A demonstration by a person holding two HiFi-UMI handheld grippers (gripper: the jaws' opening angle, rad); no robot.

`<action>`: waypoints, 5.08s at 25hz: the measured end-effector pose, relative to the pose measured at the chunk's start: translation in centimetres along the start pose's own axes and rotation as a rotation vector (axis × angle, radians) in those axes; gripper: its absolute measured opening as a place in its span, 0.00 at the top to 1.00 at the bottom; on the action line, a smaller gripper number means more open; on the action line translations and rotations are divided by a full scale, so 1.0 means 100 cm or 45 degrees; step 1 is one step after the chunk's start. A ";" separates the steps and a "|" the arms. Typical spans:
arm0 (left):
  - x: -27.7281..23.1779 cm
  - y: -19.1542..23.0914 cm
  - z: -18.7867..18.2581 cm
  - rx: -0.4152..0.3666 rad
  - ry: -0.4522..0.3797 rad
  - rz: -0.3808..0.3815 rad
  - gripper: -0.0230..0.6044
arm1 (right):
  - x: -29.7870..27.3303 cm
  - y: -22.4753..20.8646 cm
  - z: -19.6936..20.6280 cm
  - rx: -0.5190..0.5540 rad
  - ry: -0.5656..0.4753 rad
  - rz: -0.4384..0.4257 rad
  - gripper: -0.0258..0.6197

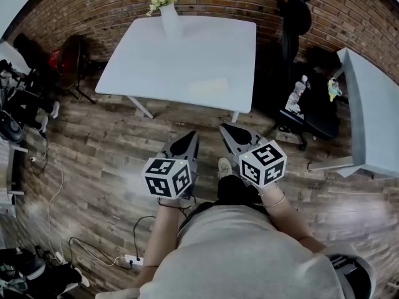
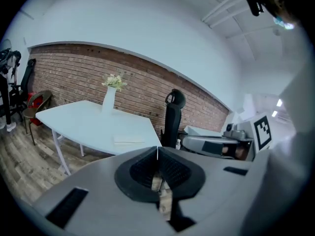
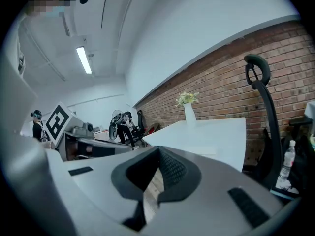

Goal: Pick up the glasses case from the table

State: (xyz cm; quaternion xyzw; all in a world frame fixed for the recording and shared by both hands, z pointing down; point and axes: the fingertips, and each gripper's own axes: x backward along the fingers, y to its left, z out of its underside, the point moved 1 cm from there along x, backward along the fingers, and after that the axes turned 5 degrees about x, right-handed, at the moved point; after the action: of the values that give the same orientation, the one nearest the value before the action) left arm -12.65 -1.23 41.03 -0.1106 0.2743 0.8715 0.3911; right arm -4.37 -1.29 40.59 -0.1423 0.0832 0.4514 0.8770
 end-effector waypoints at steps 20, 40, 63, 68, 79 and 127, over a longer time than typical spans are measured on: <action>-0.151 0.052 -0.083 0.006 0.084 -0.019 0.95 | -0.112 -0.127 -0.040 -0.070 0.102 -0.259 0.96; -0.228 0.094 -0.056 -0.144 0.353 -0.007 0.95 | -0.137 -0.190 -0.003 -0.260 0.146 -0.056 0.96; -0.291 0.140 -0.019 -0.908 0.819 0.091 0.53 | -0.145 -0.208 0.042 -0.400 0.234 0.037 0.96; -0.299 0.144 -0.009 -0.990 0.881 0.138 0.50 | -0.146 -0.215 0.043 -0.409 0.226 0.063 0.96; -0.310 0.145 0.001 -1.088 0.968 0.287 0.50 | -0.153 -0.225 0.050 -0.465 0.230 0.116 0.96; -0.281 0.101 -0.060 -0.724 0.547 0.504 0.50 | -0.180 -0.235 -0.004 -0.605 0.043 0.023 0.57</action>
State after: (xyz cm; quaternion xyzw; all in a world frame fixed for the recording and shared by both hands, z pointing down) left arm -1.47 -27.58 51.46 -0.3391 0.1137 0.9281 0.1033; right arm 4.36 -28.26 49.28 -0.3515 -0.0096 0.4635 0.8133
